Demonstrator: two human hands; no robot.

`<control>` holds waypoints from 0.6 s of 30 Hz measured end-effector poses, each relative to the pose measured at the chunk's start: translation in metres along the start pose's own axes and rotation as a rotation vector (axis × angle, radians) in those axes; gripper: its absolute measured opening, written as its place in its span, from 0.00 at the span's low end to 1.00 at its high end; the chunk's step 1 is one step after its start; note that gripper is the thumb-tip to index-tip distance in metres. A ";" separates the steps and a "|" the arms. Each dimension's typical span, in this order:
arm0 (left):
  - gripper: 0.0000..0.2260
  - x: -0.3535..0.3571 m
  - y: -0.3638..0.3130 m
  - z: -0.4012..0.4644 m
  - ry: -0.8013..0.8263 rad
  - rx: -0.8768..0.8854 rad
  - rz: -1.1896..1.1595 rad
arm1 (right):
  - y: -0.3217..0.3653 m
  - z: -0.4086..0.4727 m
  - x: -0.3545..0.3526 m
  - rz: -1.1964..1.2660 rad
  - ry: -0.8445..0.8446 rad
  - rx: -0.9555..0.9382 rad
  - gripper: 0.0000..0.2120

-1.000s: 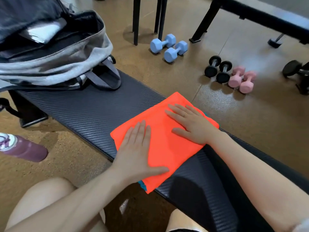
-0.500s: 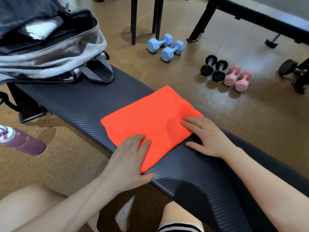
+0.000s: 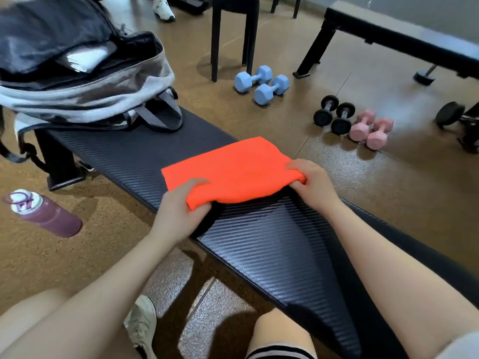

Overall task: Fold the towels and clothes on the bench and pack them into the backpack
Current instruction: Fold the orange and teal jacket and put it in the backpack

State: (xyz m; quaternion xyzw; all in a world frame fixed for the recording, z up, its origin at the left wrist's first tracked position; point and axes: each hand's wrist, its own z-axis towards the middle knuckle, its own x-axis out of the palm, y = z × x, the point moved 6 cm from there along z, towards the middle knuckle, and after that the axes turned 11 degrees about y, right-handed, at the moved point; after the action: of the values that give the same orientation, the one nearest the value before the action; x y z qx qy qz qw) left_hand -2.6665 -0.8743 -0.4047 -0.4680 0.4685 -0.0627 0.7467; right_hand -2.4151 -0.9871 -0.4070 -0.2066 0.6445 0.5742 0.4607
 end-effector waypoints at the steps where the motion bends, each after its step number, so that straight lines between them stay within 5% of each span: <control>1: 0.23 -0.011 -0.006 0.003 -0.050 -0.003 -0.040 | 0.005 -0.003 -0.006 0.126 -0.004 0.025 0.10; 7: 0.06 -0.063 -0.036 0.019 -0.128 -0.042 -0.359 | 0.025 -0.012 -0.047 0.756 0.173 0.124 0.12; 10: 0.06 -0.054 -0.038 0.031 0.117 -0.242 -0.801 | 0.037 -0.016 -0.055 1.042 0.325 0.134 0.19; 12: 0.09 -0.039 -0.029 0.034 0.294 -0.430 -0.918 | 0.039 -0.015 -0.055 1.038 0.363 0.192 0.06; 14: 0.09 -0.026 -0.013 0.035 0.389 -0.565 -0.951 | 0.019 -0.018 -0.042 1.046 0.348 0.402 0.16; 18: 0.04 -0.009 0.030 0.049 0.339 -0.667 -0.757 | -0.017 -0.025 -0.014 0.791 0.290 0.679 0.05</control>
State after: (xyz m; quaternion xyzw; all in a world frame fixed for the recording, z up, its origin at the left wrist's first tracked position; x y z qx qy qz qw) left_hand -2.6445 -0.8217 -0.4153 -0.7997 0.3753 -0.2502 0.3963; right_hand -2.4035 -1.0186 -0.4073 0.1353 0.8793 0.4290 0.1566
